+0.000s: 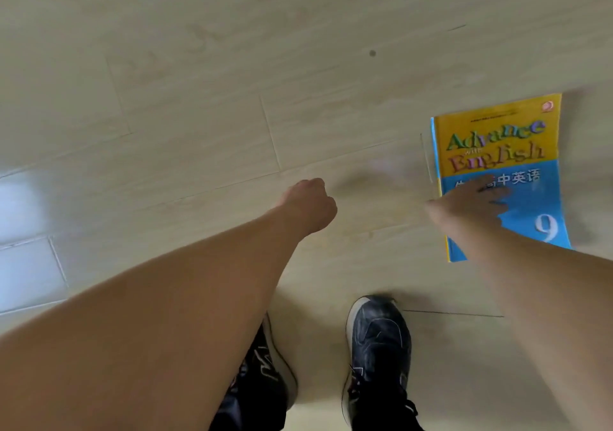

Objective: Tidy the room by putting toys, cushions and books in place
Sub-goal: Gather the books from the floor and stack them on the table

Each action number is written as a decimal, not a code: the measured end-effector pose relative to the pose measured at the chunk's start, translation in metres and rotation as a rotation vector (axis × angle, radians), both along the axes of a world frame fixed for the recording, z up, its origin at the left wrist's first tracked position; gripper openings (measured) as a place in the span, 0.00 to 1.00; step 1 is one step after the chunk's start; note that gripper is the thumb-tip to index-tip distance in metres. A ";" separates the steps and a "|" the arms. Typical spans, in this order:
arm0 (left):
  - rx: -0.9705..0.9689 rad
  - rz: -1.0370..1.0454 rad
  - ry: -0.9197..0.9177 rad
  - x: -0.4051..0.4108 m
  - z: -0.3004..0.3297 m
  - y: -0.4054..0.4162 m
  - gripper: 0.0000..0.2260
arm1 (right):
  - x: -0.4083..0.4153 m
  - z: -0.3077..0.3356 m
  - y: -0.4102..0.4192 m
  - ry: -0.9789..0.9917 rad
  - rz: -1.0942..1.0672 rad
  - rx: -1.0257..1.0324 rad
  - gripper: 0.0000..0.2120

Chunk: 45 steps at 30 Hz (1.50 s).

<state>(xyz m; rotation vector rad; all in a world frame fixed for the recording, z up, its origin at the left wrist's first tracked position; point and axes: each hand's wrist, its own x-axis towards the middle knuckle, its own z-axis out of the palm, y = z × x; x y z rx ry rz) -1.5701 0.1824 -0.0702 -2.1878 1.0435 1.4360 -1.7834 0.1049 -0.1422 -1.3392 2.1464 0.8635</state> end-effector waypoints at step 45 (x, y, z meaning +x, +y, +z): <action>-0.218 0.868 -0.292 0.470 0.447 0.137 0.13 | 0.586 0.531 0.036 -0.592 0.806 0.135 0.13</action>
